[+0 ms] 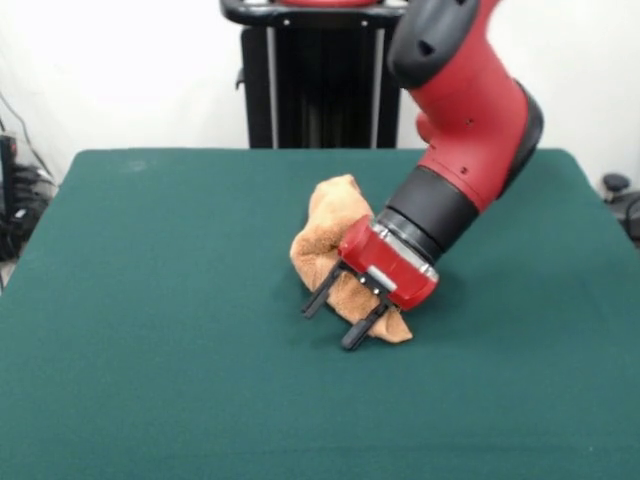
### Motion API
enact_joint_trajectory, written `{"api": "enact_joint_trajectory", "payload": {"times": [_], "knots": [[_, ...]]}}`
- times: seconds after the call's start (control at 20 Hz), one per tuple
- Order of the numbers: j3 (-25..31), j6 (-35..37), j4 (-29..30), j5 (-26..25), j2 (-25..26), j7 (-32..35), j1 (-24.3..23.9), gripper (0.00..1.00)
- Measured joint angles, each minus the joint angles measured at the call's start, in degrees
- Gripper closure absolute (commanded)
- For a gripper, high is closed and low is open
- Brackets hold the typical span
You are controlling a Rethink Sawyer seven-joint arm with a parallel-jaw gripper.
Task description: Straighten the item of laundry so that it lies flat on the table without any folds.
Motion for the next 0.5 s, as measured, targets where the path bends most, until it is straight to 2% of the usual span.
{"api": "enact_joint_trajectory", "payload": {"times": [0.35,0.5], "knots": [[11.44,0.02,1.87,-7.95,-10.74,-0.01,-7.65,0.00],[13.86,0.02,2.46,-9.49,-12.76,-0.01,-8.82,0.00]]}}
